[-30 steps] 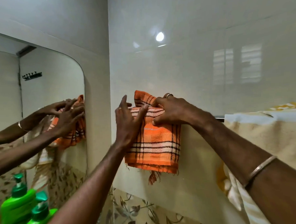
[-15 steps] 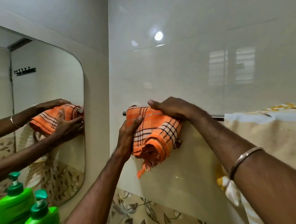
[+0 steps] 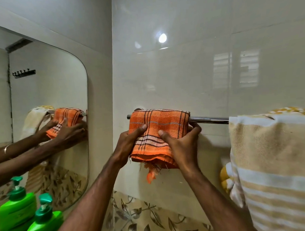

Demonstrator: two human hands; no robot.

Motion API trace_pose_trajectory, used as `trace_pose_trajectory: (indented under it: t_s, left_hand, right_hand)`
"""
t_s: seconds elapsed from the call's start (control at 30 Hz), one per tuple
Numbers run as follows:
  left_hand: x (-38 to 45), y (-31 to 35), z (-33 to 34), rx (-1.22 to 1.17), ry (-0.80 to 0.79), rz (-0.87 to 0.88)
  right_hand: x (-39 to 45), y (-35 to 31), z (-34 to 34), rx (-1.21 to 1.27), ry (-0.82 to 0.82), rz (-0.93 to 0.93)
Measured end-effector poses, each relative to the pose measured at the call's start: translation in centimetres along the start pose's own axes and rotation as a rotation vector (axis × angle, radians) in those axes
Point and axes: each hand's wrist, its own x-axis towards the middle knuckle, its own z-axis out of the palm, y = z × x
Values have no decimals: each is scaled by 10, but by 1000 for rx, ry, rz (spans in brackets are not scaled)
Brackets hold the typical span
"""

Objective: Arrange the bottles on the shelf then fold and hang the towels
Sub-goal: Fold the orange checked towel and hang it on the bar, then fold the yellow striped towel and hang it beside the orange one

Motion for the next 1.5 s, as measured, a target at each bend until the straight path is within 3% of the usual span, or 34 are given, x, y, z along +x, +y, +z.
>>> trace_pose_trajectory:
  t_s: [0.17, 0.37, 0.67, 0.8, 0.9, 0.97, 1.03, 1.13, 1.27, 1.37, 1.5]
  left_hand:
    - [-8, -12, -1, 70, 38, 87]
    - [-8, -20, -1, 180, 95, 99]
    - [-18, -14, 6, 317, 233, 95]
    - [-23, -8, 3, 465, 261, 97]
    - [-29, -7, 1, 580, 333, 63]
    - [-35, -4, 6, 669, 482, 102]
    - [-44, 0, 19, 679, 642, 219]
    - [-64, 13, 49, 683, 761, 452]
    - [-88, 28, 102, 723, 735, 676]
    - [-101, 37, 142, 753, 691, 773]
    - [-116, 45, 192, 674, 542, 795]
  right_hand:
    - [21, 2, -15, 21, -370, 136]
    - [21, 13, -17, 7, -454, 81]
    - [6, 11, -18, -102, -400, 31]
    - [-17, -4, -39, -398, -379, -46]
    - [-40, -23, -75, -587, -163, -357]
    - [-45, -40, -104, -653, 34, -600]
    - [-44, -54, -135, -795, 244, -708]
    - [-31, -60, -175, -960, 369, -537]
    - [-14, -53, -214, -977, 273, -288]
    - [-6, -52, -233, -886, 208, -302]
    - [0, -49, -247, -560, 172, -314]
